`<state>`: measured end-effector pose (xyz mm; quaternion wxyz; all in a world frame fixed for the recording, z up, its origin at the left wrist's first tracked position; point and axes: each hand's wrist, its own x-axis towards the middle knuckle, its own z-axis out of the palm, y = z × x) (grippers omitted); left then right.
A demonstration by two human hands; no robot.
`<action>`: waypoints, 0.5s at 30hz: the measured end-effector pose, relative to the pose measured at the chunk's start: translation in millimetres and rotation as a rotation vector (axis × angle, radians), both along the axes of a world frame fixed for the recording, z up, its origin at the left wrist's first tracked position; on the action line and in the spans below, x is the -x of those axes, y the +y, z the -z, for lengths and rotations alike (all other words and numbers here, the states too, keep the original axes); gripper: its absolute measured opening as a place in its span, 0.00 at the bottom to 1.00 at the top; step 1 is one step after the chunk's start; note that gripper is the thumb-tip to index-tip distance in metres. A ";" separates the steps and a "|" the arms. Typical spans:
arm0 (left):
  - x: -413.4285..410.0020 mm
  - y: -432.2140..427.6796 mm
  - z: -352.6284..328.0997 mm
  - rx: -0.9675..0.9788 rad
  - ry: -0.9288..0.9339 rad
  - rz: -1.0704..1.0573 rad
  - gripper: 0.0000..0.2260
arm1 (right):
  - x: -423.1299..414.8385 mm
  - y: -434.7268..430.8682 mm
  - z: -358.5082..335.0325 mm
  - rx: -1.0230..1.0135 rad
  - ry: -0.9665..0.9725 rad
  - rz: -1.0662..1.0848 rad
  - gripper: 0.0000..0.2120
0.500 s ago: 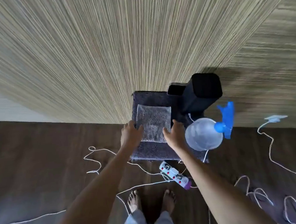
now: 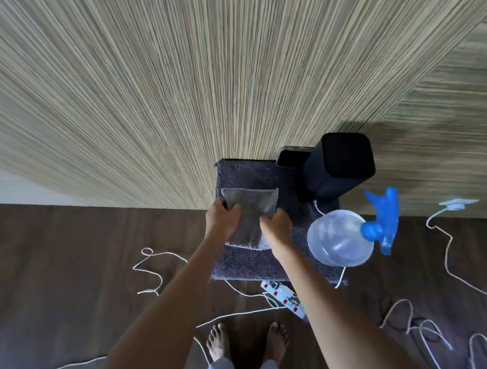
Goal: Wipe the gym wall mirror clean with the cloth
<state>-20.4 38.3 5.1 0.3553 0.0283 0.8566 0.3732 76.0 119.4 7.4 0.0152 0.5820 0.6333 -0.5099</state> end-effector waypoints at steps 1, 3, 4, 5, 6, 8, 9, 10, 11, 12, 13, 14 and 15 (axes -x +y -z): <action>2.7 0.4 -5.4 -0.078 -0.037 -0.044 0.05 | 0.6 1.1 -5.6 0.028 0.047 0.000 0.14; 6.4 -0.5 -20.1 -0.247 -0.159 -0.161 0.08 | 2.4 3.1 -24.8 0.057 0.147 0.011 0.14; 7.9 -0.9 -28.8 -0.319 -0.205 -0.208 0.09 | 2.6 5.9 -35.1 0.051 0.192 0.016 0.11; 9.9 -0.8 -40.1 -0.377 -0.236 -0.240 0.09 | 3.4 9.7 -47.5 0.033 0.216 0.012 0.10; 12.7 0.1 -52.9 -0.421 -0.255 -0.262 0.10 | 4.0 14.9 -59.4 0.012 0.235 -0.003 0.11; 19.4 2.7 -82.8 -0.513 -0.293 -0.265 0.18 | 4.0 24.5 -87.1 0.008 0.289 -0.028 0.14; 23.0 3.1 -100.2 -0.568 -0.297 -0.243 0.22 | 3.9 28.8 -103.1 0.012 0.338 -0.025 0.16; 27.5 4.2 -118.6 -0.627 -0.285 -0.213 0.23 | 5.4 32.6 -121.3 0.010 0.390 -0.024 0.17; 29.8 3.7 -135.0 -0.680 -0.264 -0.173 0.22 | 5.6 34.1 -137.2 0.010 0.438 -0.022 0.20; 32.1 3.1 -156.8 -0.746 -0.239 -0.133 0.21 | 5.9 36.3 -158.4 -0.007 0.503 -0.015 0.21; 32.3 2.2 -179.4 -0.803 -0.223 -0.107 0.19 | 4.7 36.0 -181.9 -0.012 0.576 -0.008 0.22; 31.9 2.4 -202.5 -0.853 -0.212 -0.099 0.15 | 4.2 36.2 -203.6 0.003 0.662 0.006 0.21; 32.2 2.6 -225.1 -0.881 -0.215 -0.109 0.10 | 3.8 36.1 -226.9 0.012 0.738 0.014 0.20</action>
